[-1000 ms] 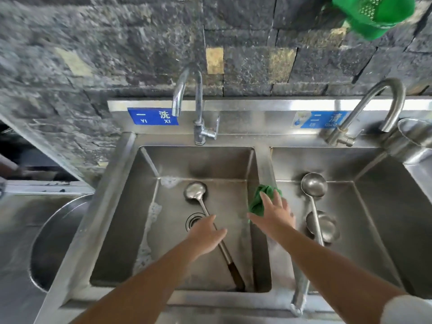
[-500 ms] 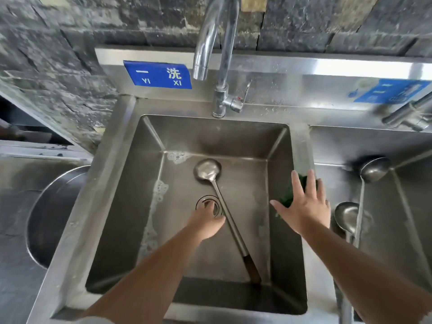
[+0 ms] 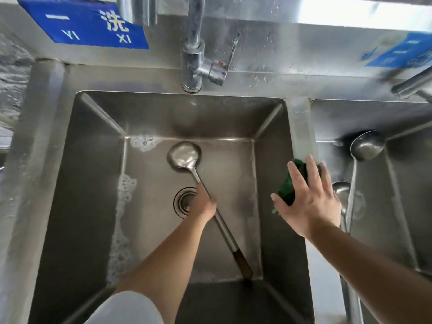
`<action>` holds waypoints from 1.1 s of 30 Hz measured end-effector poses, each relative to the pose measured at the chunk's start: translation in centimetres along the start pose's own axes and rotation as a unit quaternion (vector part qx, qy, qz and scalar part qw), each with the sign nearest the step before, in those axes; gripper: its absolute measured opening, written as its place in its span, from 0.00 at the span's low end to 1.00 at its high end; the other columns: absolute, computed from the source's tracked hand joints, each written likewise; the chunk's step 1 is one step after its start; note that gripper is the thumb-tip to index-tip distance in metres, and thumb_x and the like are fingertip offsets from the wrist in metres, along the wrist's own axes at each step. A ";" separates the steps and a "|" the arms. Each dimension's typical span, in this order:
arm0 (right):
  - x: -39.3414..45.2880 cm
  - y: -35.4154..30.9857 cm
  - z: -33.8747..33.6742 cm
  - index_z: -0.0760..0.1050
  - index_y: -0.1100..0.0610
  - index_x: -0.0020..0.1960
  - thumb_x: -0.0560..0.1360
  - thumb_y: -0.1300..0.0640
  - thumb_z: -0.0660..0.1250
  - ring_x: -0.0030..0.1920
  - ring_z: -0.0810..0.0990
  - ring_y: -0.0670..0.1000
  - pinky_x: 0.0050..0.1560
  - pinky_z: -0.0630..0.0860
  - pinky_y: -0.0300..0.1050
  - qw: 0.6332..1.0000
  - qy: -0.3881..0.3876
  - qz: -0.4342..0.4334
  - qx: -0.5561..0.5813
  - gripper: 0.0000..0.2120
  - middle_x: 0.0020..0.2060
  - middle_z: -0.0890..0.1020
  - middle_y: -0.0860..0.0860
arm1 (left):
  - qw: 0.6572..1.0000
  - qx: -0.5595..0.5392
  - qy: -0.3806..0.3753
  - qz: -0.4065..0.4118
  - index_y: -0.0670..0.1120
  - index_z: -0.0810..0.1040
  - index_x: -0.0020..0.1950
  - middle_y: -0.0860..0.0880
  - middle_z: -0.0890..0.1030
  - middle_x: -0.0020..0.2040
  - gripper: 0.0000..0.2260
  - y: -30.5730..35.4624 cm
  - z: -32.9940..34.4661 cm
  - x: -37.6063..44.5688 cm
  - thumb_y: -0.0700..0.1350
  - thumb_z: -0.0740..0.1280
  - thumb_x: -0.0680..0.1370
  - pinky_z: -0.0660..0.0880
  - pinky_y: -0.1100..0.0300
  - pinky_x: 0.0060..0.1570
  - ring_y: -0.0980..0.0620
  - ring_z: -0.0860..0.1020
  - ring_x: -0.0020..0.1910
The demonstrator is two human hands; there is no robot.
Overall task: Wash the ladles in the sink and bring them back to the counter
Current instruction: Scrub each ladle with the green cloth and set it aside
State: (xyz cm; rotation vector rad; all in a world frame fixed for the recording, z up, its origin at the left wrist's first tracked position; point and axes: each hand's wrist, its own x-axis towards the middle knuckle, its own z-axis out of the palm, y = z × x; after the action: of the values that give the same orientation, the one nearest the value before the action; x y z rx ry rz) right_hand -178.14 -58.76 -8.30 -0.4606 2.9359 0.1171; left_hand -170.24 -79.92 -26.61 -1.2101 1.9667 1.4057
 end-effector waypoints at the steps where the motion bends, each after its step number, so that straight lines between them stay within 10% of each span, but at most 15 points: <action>1: 0.0 -0.1 -0.1 0.55 0.42 0.76 0.70 0.31 0.61 0.78 0.50 0.58 0.66 0.69 0.61 1.000 0.003 -0.001 0.001 0.39 0.78 0.52 0.50 | 1.000 -0.014 0.008 -0.023 0.47 0.64 0.70 0.42 0.80 0.61 0.25 -0.1 0.1 0.6 0.49 0.67 0.76 0.75 0.53 0.56 0.40 0.79 0.58; 6: 0.0 0.0 0.1 0.61 0.44 0.75 0.70 0.36 0.63 0.77 0.55 0.61 0.62 0.72 0.62 1.000 0.011 -0.003 -0.003 0.36 0.77 0.56 0.52 | 0.947 -0.282 -0.015 -0.156 0.42 0.75 0.60 0.40 0.81 0.55 0.14 -0.4 0.8 3.7 0.48 0.63 0.78 0.77 0.53 0.47 0.44 0.80 0.48; 11: 0.0 0.3 0.5 0.65 0.46 0.74 0.70 0.38 0.66 0.76 0.58 0.62 0.59 0.74 0.62 1.000 0.027 -0.008 0.010 0.34 0.77 0.60 0.53 | 0.924 -0.363 0.021 -0.120 0.47 0.72 0.50 0.42 0.74 0.37 0.08 1.1 0.0 1.8 0.46 0.55 0.83 0.70 0.59 0.34 0.49 0.71 0.30; 33: -1.3 -0.6 -1.3 0.55 0.42 0.75 0.71 0.34 0.60 0.76 0.47 0.61 0.70 0.58 0.63 0.997 -0.013 0.061 0.055 0.35 0.76 0.54 0.50 | 0.974 -0.193 -0.079 0.085 0.44 0.73 0.48 0.48 0.75 0.34 0.08 9.9 -14.8 -15.9 0.45 0.59 0.82 0.64 0.62 0.23 0.54 0.67 0.24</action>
State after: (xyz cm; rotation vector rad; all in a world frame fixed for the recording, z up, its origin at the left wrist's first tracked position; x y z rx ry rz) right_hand -176.91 -59.05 -6.79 -0.2618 2.9252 -0.0219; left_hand -168.21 -86.04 -3.57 -1.0607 1.7731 1.9785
